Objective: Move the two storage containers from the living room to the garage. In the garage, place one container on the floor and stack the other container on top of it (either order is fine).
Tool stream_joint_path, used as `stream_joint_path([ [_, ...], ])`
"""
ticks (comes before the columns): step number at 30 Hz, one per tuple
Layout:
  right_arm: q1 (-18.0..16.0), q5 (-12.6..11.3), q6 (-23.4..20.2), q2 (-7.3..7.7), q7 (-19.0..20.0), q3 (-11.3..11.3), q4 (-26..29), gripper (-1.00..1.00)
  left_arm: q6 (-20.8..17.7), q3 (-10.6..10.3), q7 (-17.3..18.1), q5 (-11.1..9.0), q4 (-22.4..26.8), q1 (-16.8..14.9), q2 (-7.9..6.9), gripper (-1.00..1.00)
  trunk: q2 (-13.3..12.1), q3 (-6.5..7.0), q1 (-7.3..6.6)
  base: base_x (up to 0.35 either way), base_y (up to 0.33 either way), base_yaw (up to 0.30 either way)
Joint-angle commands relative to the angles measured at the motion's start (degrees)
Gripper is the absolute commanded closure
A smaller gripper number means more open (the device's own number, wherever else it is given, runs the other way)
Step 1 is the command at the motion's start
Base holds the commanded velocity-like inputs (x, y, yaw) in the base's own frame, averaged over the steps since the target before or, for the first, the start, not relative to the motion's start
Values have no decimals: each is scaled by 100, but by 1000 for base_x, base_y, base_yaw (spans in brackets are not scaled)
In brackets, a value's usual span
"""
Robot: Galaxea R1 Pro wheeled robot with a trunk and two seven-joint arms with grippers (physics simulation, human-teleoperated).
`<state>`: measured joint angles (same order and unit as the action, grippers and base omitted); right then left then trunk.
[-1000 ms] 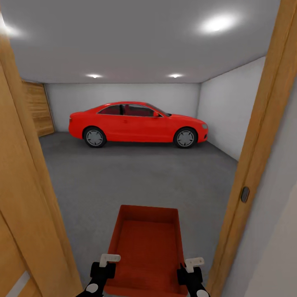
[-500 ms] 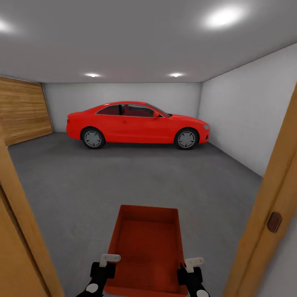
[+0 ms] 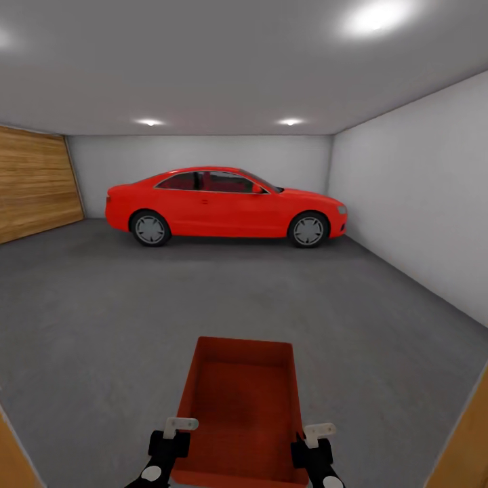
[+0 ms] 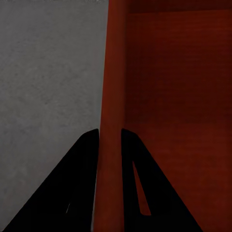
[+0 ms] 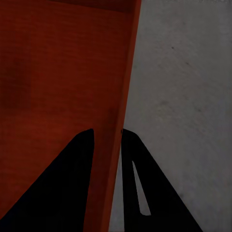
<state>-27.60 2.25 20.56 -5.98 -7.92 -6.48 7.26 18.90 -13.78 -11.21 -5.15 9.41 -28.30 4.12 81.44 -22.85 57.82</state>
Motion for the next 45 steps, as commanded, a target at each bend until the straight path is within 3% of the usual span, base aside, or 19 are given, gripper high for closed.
stream_joint_path([
  [1, 0, 66, -8, -2, -60, -29, -5, 100, 7, 253, -48, -250, 96, -9, 18, 100, 3, -7, 3, 340, 0, 0],
  [45, 0, 66, -8, -8, -61, -35, -12, 100, 9, 240, -39, -237, 93, -9, 26, 100, 3, -7, 3, 340, 0, 0],
])
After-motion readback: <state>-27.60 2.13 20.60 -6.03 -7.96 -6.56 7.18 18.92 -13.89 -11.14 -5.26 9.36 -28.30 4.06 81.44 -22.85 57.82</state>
